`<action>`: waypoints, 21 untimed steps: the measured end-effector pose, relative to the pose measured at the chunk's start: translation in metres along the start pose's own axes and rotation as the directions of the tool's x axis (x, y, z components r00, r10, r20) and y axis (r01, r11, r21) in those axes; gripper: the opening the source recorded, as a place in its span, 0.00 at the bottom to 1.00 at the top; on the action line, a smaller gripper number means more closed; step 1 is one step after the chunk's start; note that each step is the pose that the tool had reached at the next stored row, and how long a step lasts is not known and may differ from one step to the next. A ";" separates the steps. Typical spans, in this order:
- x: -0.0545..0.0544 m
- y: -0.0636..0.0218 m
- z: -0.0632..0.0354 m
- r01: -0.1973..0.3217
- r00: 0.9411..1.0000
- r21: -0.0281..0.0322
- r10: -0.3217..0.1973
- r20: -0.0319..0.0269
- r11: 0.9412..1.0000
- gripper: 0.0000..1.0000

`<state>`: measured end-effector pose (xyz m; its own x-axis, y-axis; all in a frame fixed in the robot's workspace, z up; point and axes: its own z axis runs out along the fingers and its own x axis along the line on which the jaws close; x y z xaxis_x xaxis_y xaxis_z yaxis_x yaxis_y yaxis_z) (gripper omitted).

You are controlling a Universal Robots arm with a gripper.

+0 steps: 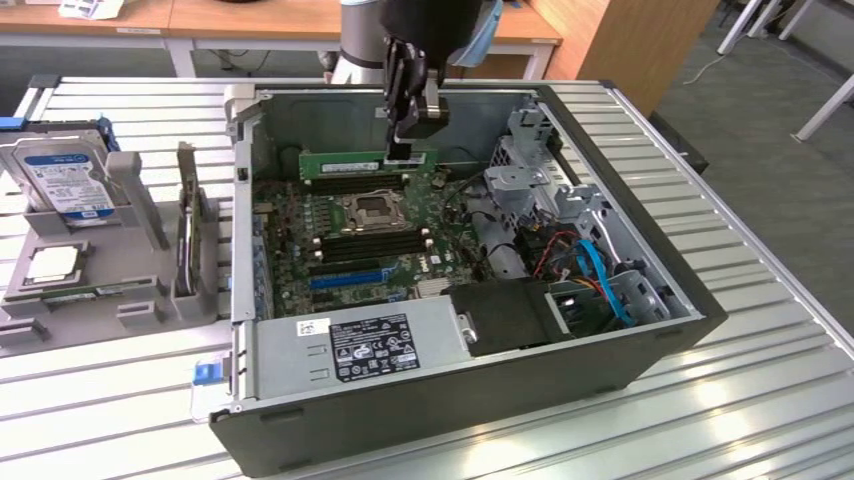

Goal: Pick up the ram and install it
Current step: 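Pick up the ram and move it above insertion slot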

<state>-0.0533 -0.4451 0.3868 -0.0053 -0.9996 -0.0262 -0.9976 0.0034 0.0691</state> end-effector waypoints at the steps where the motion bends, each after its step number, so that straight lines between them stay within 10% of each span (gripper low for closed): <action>1: -0.002 0.0000 0.0001 0.000 1.000 0.000 0.000 0.000 1.000 0.11; 21: -0.031 0.0000 0.0017 0.000 1.000 0.000 0.000 0.000 1.000 0.11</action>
<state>-0.0532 -0.4146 0.3858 -0.0051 -0.9996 -0.0261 -0.9976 0.0033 0.0692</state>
